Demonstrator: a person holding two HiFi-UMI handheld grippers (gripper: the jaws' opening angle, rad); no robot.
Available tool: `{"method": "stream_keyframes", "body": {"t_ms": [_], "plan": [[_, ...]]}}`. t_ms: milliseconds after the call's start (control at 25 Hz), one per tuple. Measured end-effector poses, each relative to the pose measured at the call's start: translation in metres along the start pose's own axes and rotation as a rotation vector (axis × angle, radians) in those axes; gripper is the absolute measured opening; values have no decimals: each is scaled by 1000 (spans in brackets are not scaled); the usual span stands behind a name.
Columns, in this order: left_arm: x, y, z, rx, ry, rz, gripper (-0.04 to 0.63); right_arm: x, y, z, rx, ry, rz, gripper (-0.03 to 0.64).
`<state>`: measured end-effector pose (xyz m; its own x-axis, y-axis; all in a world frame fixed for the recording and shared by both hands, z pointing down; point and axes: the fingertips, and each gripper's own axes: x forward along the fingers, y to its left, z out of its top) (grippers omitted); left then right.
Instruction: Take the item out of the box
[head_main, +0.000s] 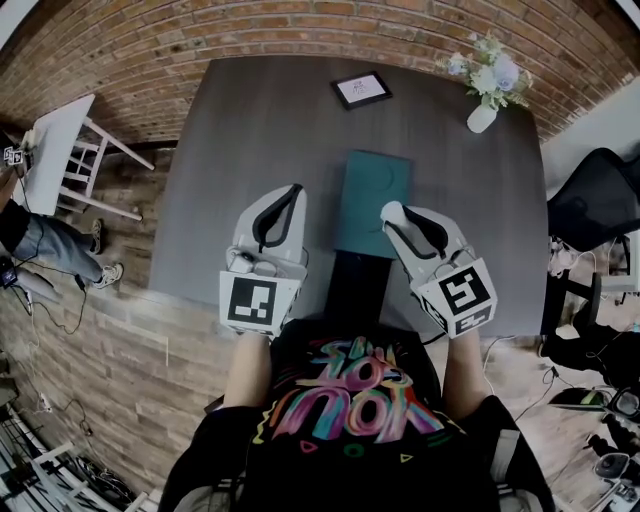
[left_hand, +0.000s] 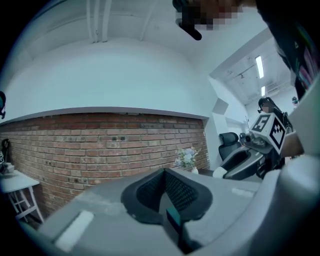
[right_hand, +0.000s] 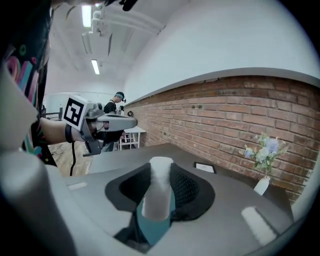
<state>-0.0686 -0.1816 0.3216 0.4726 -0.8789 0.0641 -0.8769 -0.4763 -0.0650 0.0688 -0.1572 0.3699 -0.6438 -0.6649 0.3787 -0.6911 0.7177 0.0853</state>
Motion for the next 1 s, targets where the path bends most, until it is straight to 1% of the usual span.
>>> {"method": "stream_keyframes", "body": {"t_ms": [240,360,480,720,880,1000], "plan": [[2,5,2,-25,-11,8,0,-17,-16,27,37,-145,-48,126],[2,8,1,-10,-24,2,0,-27,-22,38,53,-219,-65,126],[4,8,2,-10,-30,-3,0,-35,-29,46,75,-286,-84,126],[7,7,2,-8,-30,-8,0,-42,-36,47,108,-316,-93,126],[7,8,2,-36,-18,4,0,-40,-36,47,109,-316,-86,126],[6,10,1,-41,-18,8,0,-36,-32,46,115,-307,-71,126]]}}
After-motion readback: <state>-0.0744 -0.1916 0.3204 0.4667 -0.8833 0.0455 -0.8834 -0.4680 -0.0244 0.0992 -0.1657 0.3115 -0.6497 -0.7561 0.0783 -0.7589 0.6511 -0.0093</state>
